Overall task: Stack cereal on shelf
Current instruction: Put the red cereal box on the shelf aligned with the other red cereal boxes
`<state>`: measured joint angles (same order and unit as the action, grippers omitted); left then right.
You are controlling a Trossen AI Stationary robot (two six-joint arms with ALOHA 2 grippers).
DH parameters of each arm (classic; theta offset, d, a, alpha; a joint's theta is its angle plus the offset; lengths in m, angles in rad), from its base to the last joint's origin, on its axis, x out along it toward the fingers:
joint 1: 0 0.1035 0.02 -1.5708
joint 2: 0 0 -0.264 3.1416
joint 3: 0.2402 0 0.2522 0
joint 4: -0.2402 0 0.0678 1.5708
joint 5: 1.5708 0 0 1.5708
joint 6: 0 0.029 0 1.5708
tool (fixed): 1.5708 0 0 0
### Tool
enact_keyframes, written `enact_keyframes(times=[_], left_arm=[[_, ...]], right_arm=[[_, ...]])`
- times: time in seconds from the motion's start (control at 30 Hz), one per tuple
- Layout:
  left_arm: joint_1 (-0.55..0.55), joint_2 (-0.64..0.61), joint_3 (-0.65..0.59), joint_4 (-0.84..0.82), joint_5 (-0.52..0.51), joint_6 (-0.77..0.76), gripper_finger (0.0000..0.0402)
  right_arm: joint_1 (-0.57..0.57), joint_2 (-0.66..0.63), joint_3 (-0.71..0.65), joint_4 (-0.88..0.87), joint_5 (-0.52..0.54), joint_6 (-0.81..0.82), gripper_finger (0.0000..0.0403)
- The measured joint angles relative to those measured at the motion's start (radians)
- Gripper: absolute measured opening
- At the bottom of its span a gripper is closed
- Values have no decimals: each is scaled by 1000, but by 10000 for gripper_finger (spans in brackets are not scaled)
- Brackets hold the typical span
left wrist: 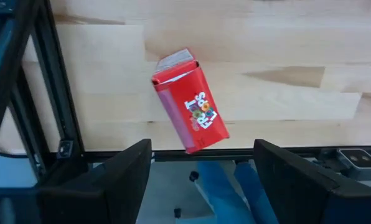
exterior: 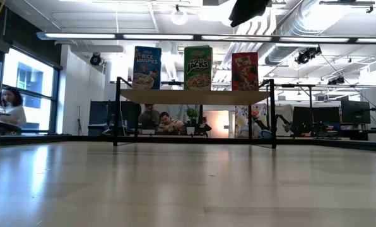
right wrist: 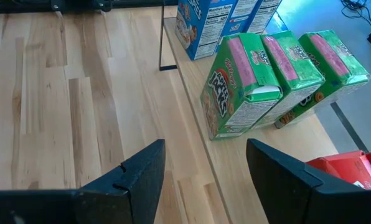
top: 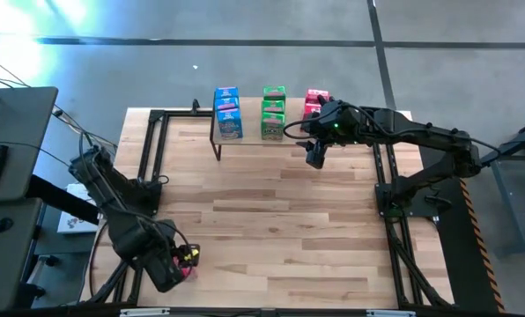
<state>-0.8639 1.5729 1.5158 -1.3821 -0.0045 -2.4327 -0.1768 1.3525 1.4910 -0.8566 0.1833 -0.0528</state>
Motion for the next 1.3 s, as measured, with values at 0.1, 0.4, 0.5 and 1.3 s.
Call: enact_keyframes(times=[0.1,0.4,0.5,1.3], left_arm=[[5,17,0,12,-3,0,273],[27,74,0,46,24,-2,273],[33,94,0,46,28,-2,273],[52,182,0,31,105,-20,273]], right_arm=[[0,0,0,0,0,0,218],[0,0,0,0,0,0,218],[0,0,0,0,0,-2,218],[0,0,0,0,-29,-19,218]])
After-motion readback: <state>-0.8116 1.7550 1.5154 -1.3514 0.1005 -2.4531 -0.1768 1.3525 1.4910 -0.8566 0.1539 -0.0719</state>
